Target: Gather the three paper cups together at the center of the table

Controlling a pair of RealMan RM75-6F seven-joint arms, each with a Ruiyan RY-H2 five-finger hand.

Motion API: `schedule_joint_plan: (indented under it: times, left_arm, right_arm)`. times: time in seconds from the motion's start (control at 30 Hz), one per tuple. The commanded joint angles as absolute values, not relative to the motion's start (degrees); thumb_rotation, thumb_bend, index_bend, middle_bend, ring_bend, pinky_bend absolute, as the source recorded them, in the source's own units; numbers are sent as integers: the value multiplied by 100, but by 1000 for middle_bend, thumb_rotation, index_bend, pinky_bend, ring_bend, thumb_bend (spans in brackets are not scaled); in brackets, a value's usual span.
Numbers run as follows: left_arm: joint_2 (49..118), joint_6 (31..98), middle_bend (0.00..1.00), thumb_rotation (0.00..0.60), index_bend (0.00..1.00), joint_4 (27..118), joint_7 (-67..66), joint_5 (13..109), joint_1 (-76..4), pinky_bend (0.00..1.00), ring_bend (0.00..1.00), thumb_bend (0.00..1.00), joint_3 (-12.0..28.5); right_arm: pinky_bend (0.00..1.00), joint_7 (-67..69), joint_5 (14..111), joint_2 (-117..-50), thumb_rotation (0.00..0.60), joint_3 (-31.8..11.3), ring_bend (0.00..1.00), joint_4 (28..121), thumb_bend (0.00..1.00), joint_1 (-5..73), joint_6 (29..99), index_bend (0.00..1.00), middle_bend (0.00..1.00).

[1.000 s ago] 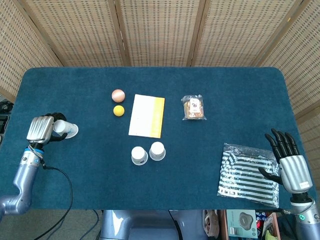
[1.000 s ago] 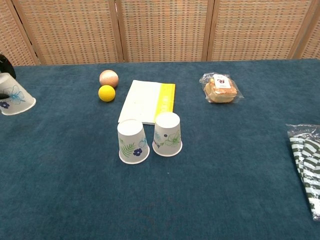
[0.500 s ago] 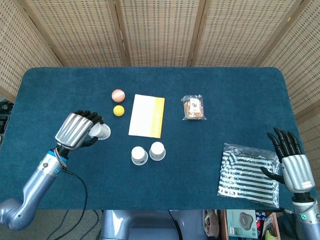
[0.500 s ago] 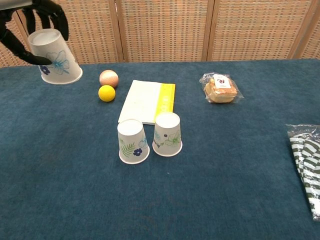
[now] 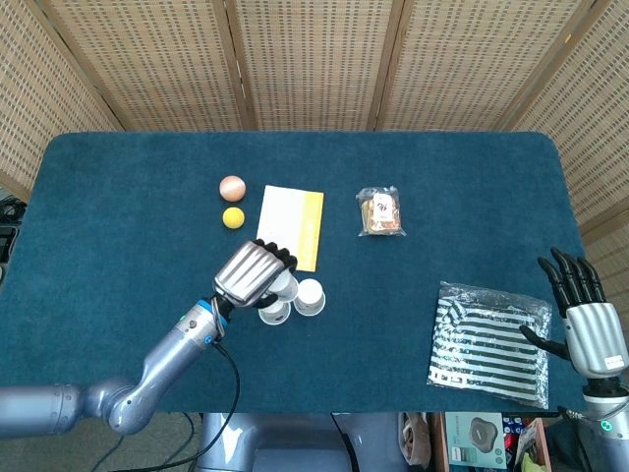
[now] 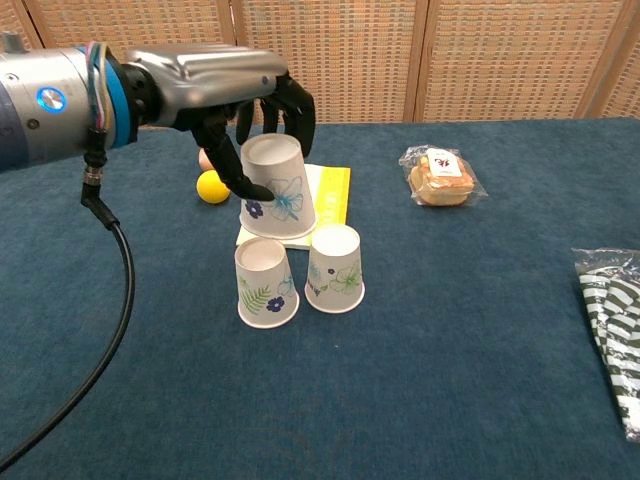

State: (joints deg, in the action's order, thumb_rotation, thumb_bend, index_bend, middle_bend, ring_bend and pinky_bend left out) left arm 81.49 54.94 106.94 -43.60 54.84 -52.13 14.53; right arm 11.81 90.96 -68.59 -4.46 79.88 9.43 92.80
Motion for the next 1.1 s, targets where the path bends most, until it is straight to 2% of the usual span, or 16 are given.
schedule_joint_plan:
  times: [0.03, 0.3, 0.8, 0.87, 0.9, 0.97, 1.0, 1.03, 1.1]
  left_arm:
    - [8248, 5562, 435, 600, 426, 10664, -4504, 5436, -5321, 440, 386, 259, 1317]
    - [8403, 5777, 435, 600, 426, 10554, -4659, 5510, -5452, 439, 386, 259, 1092]
    - [8776, 5814, 434, 600, 426, 10198, -4422, 5485, -5620, 436, 385, 259, 1012]
    - [8788, 5825, 387, 600, 424, 10181, -4420, 5471, -5631, 425, 345, 259, 988]
    - [8789, 5825, 330, 600, 406, 10173, -4397, 5485, -5633, 406, 293, 259, 981]
    - [8786, 5810, 167, 600, 313, 10167, -4323, 5500, -5629, 344, 148, 258, 967]
    - [8772, 5768, 80, 600, 217, 10175, -4243, 5497, -5627, 301, 69, 258, 962]
    - [8757, 5748, 26, 600, 127, 10178, -4187, 5515, -5625, 265, 23, 259, 960]
    - [8732, 5728, 0, 600, 26, 10195, -4071, 5578, -5609, 228, 0, 259, 945]
  right_arm:
    - [0, 1209, 9087, -6855, 600, -459, 0, 7977, 0, 934, 9270, 0, 0]
    - [0, 1232, 9106, -6844, 600, -488, 0, 7989, 0, 914, 9260, 0, 0]
    - [0, 1364, 9093, -6819, 600, -554, 0, 7970, 0, 881, 9265, 0, 0]
    - [0, 1393, 9089, -6816, 600, -564, 0, 7959, 0, 878, 9263, 0, 0]
    - [0, 1403, 9089, -6813, 600, -568, 0, 7958, 0, 877, 9264, 0, 0]
    - [0, 1415, 9089, -6811, 600, -573, 0, 7957, 0, 875, 9263, 0, 0]
    - [0, 1419, 9089, -6809, 600, -575, 0, 7956, 0, 873, 9261, 0, 0]
    - [0, 1420, 9090, -6808, 600, -577, 0, 7957, 0, 872, 9260, 0, 0]
    - [0, 1423, 9094, -6806, 600, -580, 0, 7962, 0, 870, 9259, 0, 0]
